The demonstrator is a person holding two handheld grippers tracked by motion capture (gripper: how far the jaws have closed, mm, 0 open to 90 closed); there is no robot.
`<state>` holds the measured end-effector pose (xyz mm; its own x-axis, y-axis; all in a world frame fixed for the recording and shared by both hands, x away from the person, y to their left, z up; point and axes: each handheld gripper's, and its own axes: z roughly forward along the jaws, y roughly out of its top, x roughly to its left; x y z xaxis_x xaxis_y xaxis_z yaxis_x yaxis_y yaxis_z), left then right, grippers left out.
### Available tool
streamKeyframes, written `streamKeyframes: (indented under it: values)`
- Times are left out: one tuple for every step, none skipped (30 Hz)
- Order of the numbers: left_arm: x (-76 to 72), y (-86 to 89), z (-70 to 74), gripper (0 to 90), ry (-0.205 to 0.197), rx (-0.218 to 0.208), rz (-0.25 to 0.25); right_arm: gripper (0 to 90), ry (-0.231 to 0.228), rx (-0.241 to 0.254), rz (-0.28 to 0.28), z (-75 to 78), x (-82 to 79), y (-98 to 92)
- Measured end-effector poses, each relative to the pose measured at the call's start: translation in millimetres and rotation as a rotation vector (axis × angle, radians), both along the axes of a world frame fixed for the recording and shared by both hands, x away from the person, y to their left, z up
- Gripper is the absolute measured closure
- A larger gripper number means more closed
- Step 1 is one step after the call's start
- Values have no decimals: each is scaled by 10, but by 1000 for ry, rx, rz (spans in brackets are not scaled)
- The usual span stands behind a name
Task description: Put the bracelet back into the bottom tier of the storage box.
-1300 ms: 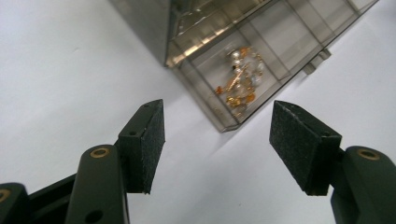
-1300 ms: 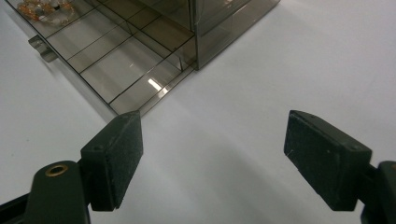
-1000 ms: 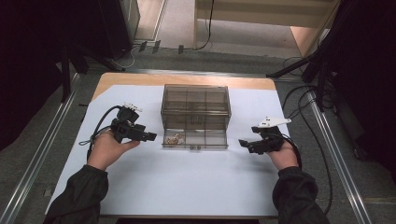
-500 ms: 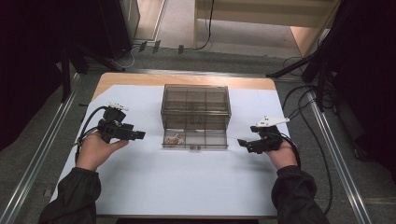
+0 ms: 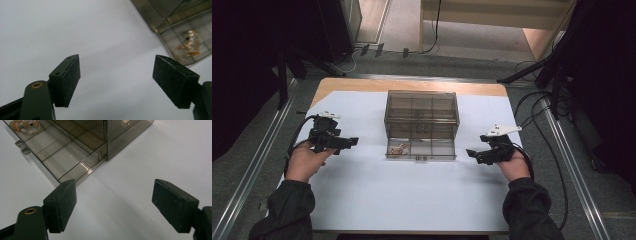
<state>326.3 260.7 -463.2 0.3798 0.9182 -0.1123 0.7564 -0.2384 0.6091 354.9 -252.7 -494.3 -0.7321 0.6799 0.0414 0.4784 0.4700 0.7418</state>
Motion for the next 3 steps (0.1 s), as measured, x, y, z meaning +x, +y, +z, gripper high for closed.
streamKeyframes:
  values:
    - [1,3,-24,217,1,-4,0,209,0,-1,0,-1,0,0]
    - [5,3,-50,204,4,-8,-9,209,-1,-1,0,0,0,0]
    - [8,-1,-83,196,0,-9,-18,209,-1,0,0,0,0,1]
